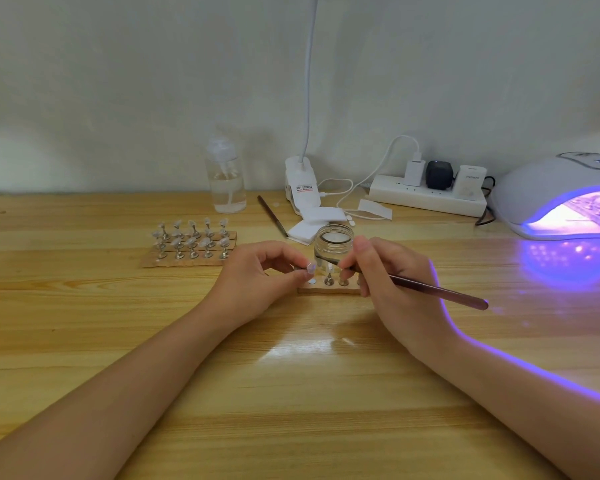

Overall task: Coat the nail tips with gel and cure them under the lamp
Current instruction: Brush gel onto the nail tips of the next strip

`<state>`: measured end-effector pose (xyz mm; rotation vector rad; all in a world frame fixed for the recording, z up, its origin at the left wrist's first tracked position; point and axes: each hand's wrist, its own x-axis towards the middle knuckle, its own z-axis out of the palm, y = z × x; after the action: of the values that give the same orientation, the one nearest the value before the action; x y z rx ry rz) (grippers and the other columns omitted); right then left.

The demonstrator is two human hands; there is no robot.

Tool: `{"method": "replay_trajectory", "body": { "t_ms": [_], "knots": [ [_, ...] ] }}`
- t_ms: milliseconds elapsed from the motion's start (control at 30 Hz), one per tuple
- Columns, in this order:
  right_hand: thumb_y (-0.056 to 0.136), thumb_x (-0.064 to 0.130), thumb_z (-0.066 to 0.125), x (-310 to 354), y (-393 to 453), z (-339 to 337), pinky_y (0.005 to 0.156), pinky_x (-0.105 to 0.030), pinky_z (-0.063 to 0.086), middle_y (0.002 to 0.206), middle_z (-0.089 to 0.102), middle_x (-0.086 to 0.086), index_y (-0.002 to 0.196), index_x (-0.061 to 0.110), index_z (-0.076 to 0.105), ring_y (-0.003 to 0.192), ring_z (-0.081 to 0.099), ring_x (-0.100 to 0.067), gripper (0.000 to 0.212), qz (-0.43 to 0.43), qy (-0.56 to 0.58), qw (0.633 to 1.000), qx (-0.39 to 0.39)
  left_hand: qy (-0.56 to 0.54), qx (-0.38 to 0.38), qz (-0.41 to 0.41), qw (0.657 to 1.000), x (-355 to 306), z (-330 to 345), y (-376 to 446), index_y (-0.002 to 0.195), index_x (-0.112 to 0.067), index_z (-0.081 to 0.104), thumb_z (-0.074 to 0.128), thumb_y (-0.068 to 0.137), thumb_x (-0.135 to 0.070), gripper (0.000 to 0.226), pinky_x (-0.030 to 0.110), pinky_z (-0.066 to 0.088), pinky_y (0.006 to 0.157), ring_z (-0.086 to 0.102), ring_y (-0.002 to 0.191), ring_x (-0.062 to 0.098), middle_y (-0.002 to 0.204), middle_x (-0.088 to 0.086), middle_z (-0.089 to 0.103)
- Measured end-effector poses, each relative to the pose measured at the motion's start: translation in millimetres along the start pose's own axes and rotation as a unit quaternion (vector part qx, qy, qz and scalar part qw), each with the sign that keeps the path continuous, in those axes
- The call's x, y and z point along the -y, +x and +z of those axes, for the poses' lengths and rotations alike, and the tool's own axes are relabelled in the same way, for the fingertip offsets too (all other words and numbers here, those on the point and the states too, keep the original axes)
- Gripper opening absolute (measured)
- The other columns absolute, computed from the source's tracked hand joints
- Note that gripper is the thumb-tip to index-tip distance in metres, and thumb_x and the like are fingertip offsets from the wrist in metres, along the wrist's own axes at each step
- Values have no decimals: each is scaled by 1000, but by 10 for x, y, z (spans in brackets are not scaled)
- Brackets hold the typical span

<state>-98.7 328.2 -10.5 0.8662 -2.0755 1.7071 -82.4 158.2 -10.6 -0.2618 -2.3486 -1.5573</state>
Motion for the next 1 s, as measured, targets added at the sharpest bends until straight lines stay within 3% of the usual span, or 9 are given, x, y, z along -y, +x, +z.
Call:
{"method": "replay_trajectory", "body": {
  "t_ms": [233, 467, 667, 833, 1000],
  "knots": [
    [85, 39, 44, 2, -9, 16, 58, -5, 38, 52, 57, 22, 67, 25, 64, 54, 55, 6, 30, -1, -26, 1000, 16, 13, -9, -13, 1000, 10, -2, 6, 66, -27, 67, 75, 71, -10, 20, 9, 46, 62, 60, 64, 2, 63, -9, 67],
    [89, 27, 46, -19, -42, -2, 55, -7, 38, 52, 59, 9, 61, 13, 66, 50, 55, 3, 37, -16, 10, 999, 33, 29, -18, -18, 999, 5, -3, 9, 67, -27, 67, 74, 72, -7, 23, 8, 45, 63, 60, 64, 0, 65, -9, 67],
    [90, 36, 45, -30, -1, 11, 57, -7, 37, 61, 60, 18, 67, 32, 61, 55, 55, 0, 28, -8, -49, 999, 18, 23, -13, -3, 1000, -20, -3, -6, 65, -31, 67, 75, 71, -7, 26, 15, 47, 68, 60, 64, 3, 73, 4, 70],
    [88, 39, 47, -28, -8, 28, 55, -7, 39, 70, 64, 17, 68, 35, 62, 57, 57, 2, 25, -5, -70, 997, 22, 29, -15, -17, 999, -17, 6, 5, 65, -27, 67, 76, 70, -9, 21, 15, 47, 67, 58, 66, 6, 74, 6, 70],
    [89, 30, 47, -26, -35, 14, 55, -5, 37, 55, 58, 15, 65, 17, 67, 54, 56, 5, 34, -17, -46, 998, 36, 37, -14, -31, 999, -20, 7, 3, 67, -25, 67, 74, 72, -6, 21, 11, 43, 60, 54, 63, 6, 72, 2, 68]
  ]
}}
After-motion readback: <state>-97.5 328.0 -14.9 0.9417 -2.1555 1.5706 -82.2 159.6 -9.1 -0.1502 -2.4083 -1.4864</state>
